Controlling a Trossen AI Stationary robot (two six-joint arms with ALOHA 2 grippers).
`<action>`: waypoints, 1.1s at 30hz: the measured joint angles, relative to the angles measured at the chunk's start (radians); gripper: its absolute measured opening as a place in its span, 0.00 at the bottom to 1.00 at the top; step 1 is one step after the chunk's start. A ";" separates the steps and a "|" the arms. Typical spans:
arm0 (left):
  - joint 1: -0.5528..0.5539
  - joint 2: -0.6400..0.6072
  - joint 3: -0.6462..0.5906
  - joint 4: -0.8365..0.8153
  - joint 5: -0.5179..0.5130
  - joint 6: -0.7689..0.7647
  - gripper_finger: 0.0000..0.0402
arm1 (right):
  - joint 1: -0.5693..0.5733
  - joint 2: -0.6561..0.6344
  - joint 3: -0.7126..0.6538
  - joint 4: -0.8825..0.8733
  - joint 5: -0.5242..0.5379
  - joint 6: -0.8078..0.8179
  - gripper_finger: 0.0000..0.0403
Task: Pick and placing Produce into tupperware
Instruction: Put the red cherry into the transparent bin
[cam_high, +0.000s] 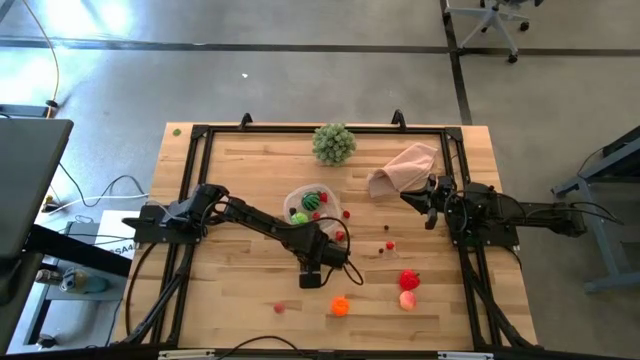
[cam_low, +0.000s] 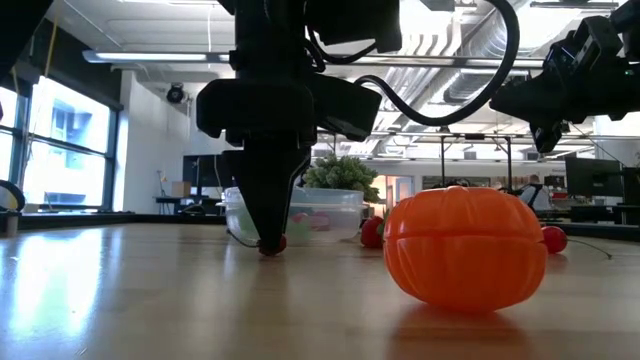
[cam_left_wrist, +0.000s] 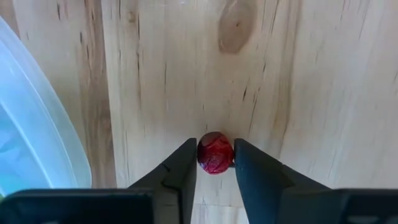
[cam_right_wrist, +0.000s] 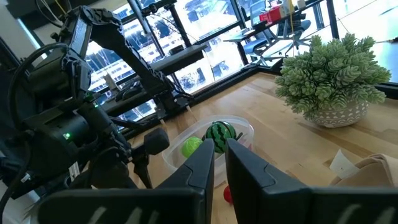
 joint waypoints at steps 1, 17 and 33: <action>0.000 0.000 0.000 0.000 0.000 0.000 0.22 | 0.000 0.000 0.000 0.000 0.000 0.000 0.07; 0.000 -0.002 0.000 0.000 0.000 0.000 0.16 | 0.000 0.000 0.000 0.000 0.000 0.000 0.07; -0.002 -0.002 0.141 -0.115 0.088 0.009 0.16 | 0.000 0.000 0.000 0.000 0.000 0.000 0.07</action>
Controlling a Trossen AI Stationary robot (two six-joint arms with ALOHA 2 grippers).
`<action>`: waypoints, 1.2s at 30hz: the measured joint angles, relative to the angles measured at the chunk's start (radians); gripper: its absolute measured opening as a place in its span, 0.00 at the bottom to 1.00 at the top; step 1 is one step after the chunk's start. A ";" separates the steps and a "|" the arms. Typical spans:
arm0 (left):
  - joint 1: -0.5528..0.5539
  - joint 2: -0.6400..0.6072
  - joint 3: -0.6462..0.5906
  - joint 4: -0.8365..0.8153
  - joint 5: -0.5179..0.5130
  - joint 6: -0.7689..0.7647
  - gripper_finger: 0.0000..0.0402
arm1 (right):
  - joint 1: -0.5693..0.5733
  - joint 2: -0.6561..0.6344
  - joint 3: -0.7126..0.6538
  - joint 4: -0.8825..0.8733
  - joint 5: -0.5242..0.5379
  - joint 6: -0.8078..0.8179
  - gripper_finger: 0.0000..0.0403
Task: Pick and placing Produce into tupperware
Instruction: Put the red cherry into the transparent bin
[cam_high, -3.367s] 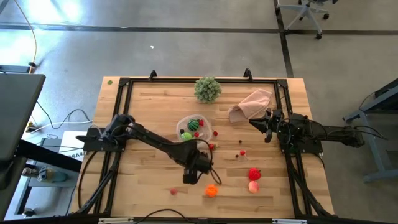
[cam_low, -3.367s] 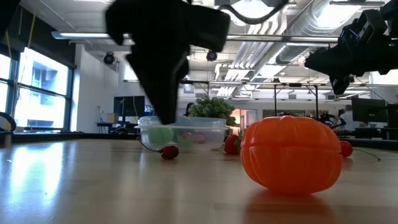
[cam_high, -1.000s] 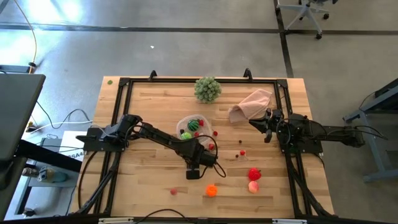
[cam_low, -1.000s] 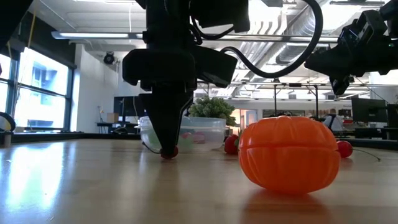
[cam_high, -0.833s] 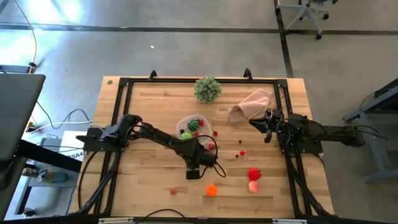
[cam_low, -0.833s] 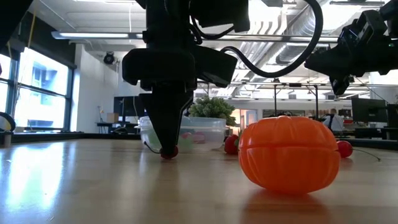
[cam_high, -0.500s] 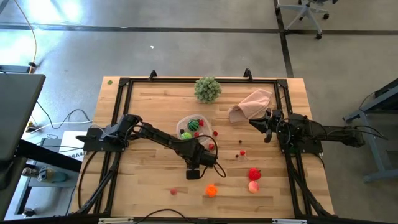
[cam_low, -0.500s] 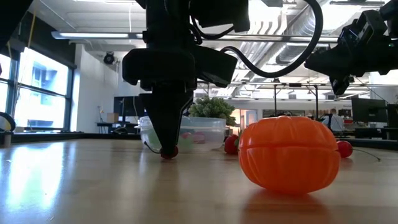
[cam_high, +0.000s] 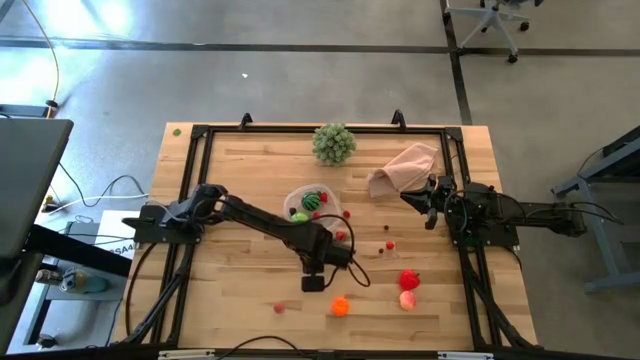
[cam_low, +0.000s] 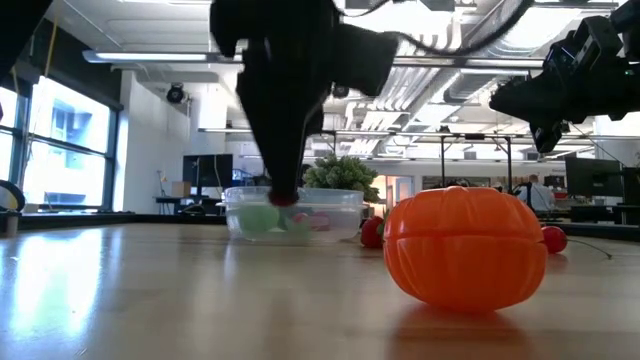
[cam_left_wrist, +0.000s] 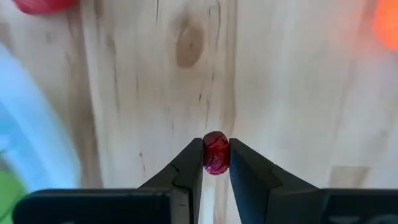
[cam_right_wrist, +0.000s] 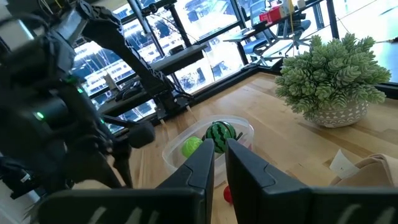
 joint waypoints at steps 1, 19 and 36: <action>0.000 0.000 0.024 -0.024 -0.002 0.001 0.16 | 0.000 0.000 0.000 0.000 0.000 0.000 0.07; 0.189 -0.006 0.309 -0.297 -0.088 0.169 0.15 | 0.000 0.000 0.000 0.000 0.000 0.000 0.07; 0.257 -0.005 0.040 -0.146 -0.027 0.237 0.15 | 0.000 0.000 0.000 0.000 0.000 0.000 0.07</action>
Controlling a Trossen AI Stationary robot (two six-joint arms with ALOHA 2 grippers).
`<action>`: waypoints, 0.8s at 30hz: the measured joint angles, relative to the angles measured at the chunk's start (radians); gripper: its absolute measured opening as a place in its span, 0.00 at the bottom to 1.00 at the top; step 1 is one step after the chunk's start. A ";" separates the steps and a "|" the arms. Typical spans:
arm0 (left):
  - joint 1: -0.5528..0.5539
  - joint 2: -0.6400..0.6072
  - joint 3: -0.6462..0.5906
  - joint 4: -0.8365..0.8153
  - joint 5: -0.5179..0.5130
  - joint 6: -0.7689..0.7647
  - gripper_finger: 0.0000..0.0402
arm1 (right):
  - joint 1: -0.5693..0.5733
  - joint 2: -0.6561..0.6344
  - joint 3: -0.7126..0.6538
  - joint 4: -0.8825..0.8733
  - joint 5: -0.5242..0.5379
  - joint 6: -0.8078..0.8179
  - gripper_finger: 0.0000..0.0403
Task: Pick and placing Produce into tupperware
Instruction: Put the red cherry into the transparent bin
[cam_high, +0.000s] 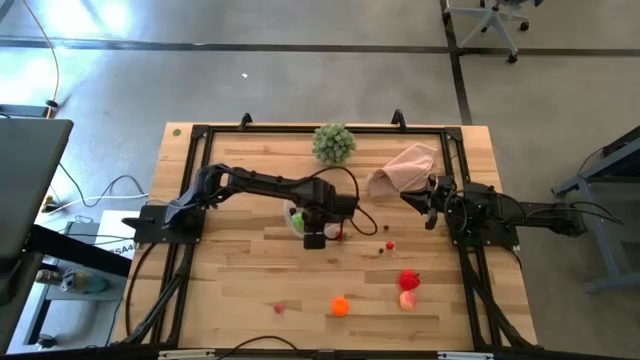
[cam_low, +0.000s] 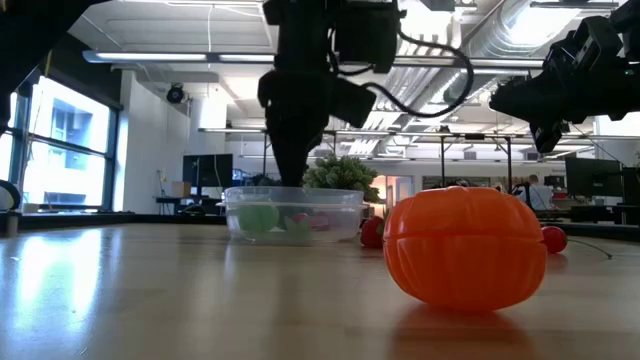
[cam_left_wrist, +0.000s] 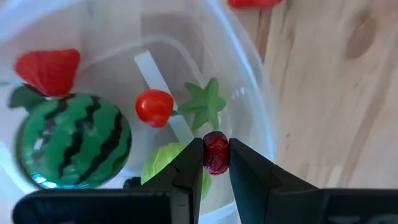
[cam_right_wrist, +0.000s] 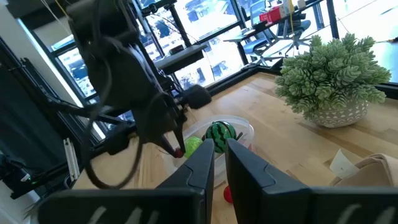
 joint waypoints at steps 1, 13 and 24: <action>0.000 0.000 -0.014 0.012 0.000 0.000 0.15 | 0.000 0.000 0.000 0.000 0.000 0.000 0.07; -0.001 0.000 -0.053 0.062 -0.008 -0.019 0.15 | 0.000 0.000 0.000 0.000 0.000 0.000 0.07; -0.001 0.000 -0.053 0.043 -0.076 -0.061 0.16 | 0.000 0.000 0.000 0.000 0.000 0.000 0.07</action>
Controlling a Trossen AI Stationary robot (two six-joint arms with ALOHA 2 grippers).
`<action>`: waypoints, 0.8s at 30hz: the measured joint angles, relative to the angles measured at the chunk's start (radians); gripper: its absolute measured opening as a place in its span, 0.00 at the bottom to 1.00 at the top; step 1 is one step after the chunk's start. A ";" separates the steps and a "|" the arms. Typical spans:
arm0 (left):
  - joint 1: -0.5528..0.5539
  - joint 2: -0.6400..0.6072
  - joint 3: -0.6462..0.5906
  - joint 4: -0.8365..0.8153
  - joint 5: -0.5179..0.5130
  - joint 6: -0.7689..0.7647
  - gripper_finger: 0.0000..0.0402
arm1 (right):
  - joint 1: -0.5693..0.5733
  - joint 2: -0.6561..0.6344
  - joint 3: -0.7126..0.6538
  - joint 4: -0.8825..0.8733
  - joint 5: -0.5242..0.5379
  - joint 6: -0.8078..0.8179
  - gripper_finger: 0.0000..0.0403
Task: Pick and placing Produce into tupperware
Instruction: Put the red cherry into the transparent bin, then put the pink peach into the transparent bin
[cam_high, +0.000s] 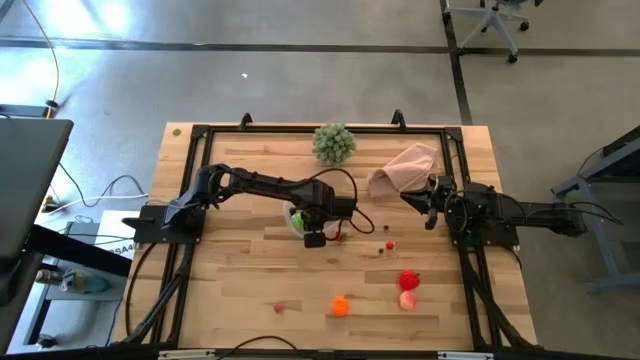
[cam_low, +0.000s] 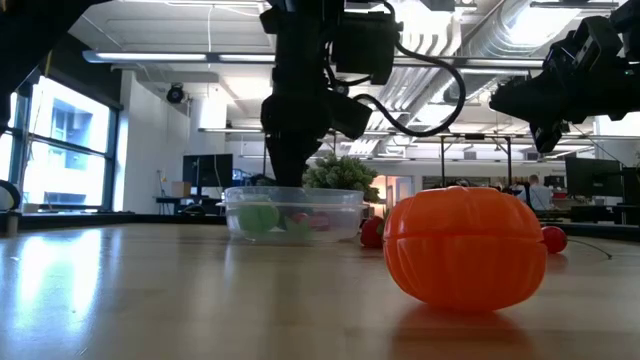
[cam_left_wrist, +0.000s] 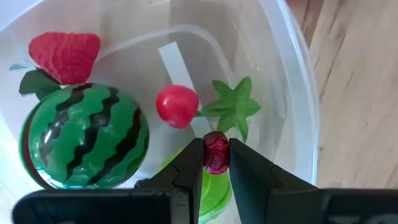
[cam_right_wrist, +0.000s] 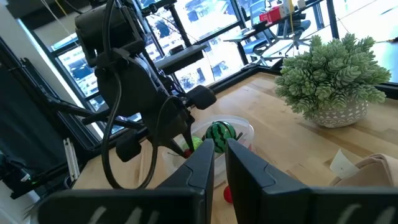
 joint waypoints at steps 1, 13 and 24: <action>0.000 0.000 0.000 0.000 0.004 -0.002 0.16 | 0.000 0.000 0.000 0.000 0.000 0.000 0.07; 0.000 0.000 0.000 0.001 0.026 -0.002 0.17 | 0.000 0.000 0.000 0.000 0.000 0.000 0.07; 0.000 0.001 0.008 -0.013 0.051 -0.021 0.45 | 0.000 0.000 0.000 0.000 0.000 0.000 0.07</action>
